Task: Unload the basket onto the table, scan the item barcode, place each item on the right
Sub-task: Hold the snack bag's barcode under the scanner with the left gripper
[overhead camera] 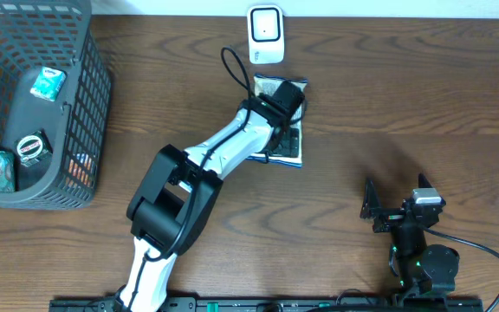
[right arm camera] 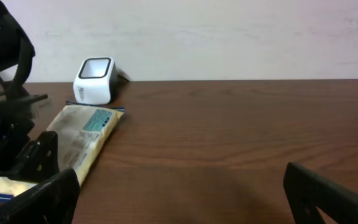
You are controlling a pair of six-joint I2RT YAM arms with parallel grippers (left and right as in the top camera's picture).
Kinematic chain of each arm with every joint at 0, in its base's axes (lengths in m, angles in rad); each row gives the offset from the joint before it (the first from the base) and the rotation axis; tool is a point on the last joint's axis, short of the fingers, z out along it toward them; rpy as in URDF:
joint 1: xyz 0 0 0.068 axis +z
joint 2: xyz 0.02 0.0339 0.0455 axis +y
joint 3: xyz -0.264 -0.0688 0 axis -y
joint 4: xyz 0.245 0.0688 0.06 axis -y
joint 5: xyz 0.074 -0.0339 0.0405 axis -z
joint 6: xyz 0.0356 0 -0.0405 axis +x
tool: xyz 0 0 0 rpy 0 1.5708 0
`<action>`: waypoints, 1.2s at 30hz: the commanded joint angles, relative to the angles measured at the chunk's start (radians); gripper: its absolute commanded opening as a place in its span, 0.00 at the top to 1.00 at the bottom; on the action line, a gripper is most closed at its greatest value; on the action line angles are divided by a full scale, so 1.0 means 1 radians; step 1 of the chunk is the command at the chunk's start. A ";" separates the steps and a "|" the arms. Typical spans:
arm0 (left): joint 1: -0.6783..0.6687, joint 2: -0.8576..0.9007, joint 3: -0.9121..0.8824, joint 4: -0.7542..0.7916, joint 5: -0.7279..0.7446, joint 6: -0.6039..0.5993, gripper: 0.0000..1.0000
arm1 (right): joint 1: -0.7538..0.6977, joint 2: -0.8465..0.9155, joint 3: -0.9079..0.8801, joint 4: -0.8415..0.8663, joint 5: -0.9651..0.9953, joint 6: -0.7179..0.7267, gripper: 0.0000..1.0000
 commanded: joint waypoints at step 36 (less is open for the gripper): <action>-0.030 0.043 0.042 0.202 -0.152 0.057 0.04 | -0.016 -0.006 -0.001 -0.004 0.004 0.004 0.01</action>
